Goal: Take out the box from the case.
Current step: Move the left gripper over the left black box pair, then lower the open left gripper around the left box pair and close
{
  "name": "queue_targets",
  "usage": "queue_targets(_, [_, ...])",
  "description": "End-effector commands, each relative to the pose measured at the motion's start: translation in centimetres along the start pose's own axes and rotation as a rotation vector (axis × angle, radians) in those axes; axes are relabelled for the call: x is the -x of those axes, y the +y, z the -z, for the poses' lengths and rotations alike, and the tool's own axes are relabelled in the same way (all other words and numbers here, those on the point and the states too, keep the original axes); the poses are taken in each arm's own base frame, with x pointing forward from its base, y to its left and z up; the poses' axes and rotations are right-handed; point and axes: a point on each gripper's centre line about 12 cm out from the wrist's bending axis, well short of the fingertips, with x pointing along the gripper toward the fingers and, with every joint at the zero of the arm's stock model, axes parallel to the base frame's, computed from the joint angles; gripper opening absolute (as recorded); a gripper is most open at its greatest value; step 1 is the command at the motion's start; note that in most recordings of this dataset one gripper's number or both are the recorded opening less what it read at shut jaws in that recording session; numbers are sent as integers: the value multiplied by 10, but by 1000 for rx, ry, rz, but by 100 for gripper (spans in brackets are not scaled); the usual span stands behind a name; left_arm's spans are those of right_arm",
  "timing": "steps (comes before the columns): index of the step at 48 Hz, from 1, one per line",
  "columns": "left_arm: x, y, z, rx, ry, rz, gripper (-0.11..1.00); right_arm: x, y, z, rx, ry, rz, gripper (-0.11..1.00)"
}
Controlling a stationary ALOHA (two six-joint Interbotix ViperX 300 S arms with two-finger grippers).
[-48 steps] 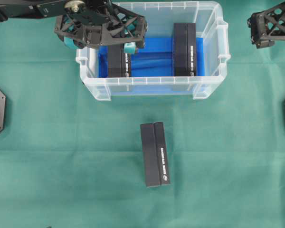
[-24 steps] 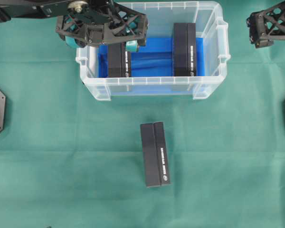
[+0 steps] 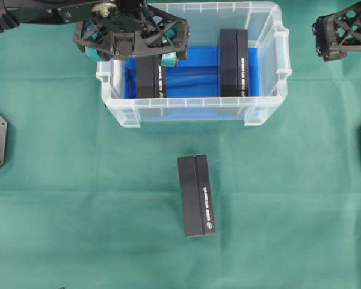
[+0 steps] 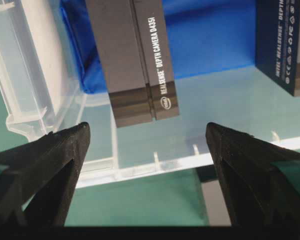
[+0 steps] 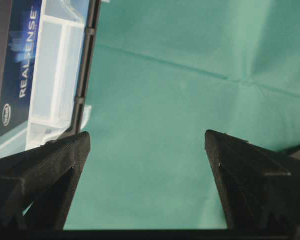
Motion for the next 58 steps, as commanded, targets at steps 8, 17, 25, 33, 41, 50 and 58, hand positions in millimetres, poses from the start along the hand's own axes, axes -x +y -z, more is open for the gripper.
queue_targets(8, [8,-2,-5,24,-35,18,94,5,2,-3,0,-12,-20,93])
queue_targets(17, [4,1,-9,29,-70,-5,94,5,2,-3,0,-12,-20,93])
queue_targets(25, [-4,0,-8,37,-74,-7,94,4,2,-2,1,-11,-18,93])
queue_targets(33, [-12,-1,-7,34,-75,0,94,3,2,-2,2,-12,-20,93])
queue_targets(41, [-22,-1,-6,31,-68,-22,94,2,1,-1,2,-11,-17,93])
queue_targets(50, [-35,-3,-4,24,-63,-26,94,0,1,0,5,-9,-16,93])
queue_targets(58, [-50,0,-2,34,-55,-44,94,-1,1,0,7,-9,-18,93])
